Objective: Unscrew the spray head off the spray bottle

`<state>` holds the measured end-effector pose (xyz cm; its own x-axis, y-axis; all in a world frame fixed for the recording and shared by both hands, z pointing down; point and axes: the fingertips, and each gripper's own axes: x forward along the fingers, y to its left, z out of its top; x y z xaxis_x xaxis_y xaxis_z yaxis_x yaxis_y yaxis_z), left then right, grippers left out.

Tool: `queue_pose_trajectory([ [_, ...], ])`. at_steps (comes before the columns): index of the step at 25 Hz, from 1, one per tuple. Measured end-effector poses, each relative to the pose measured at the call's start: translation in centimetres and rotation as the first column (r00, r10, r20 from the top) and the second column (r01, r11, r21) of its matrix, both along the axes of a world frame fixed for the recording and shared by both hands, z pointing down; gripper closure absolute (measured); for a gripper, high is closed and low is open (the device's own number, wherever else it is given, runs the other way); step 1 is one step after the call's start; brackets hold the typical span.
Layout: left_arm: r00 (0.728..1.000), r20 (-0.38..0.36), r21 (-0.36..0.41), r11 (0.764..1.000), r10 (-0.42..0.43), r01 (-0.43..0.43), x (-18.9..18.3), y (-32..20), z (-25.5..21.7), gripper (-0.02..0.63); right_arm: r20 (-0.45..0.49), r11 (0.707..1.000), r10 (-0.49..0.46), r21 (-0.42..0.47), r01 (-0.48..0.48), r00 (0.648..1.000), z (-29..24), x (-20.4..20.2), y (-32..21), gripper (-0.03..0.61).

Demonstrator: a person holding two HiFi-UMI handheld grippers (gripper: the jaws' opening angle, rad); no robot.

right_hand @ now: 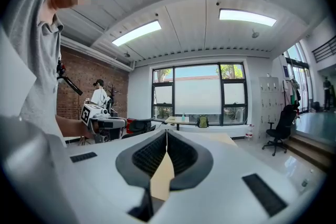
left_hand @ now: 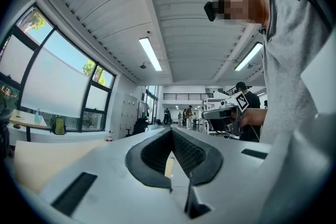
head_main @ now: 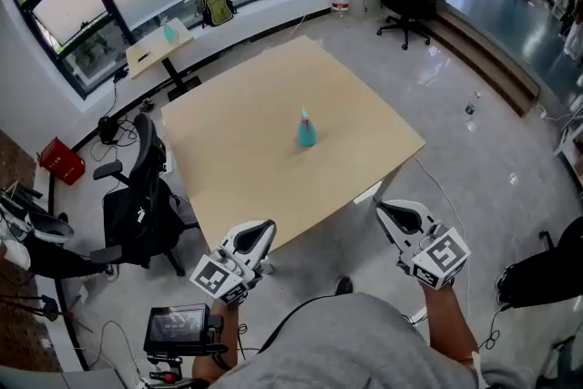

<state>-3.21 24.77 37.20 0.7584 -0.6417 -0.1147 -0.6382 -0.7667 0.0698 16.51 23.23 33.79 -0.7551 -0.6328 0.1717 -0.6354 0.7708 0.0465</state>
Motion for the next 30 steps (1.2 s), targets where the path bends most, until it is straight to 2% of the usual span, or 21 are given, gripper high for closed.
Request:
queue_pose_trajectory([
  [5, 0.999, -0.032, -0.02, 0.999, -0.034, 0.033, 2.6, -5.1, -0.3, 0.611, -0.008, 0.998, -0.064, 0.003, 0.064, 0.998, -1.3, 1.6, -4.7, 0.572],
  [8, 0.997, -0.046, -0.03, 0.998, -0.061, 0.06, 3.5, -7.4, -0.2, 0.61, -0.007, 0.998, -0.069, 0.005, 0.069, 0.998, -1.3, 2.7, -7.9, 0.572],
  [11, 0.996, -0.035, -0.055, 0.995, -0.088, 0.086, 3.1, -9.9, 0.8, 0.61, 0.02, 0.997, -0.08, -0.014, 0.08, 0.997, -0.7, 2.6, -10.2, 0.572],
  [15, 0.992, -0.021, -0.088, 0.989, -0.121, 0.119, 1.6, -14.0, 2.3, 0.611, 0.011, 0.995, -0.094, -0.043, 0.095, 0.995, 0.9, 1.5, -13.7, 0.572],
  [26, 0.996, -0.039, -0.132, 0.989, -0.076, 0.071, -1.3, -28.7, 6.4, 0.61, -0.028, 0.998, -0.049, -0.048, 0.048, 0.998, 0.9, -2.7, -24.5, 0.572],
  [30, 1.0, -0.008, -0.163, 0.987, -0.01, 0.009, -1.0, -32.8, 10.2, 0.609, -0.038, 0.997, -0.013, -0.077, 0.01, 0.999, 1.8, -3.6, -26.8, 0.572],
])
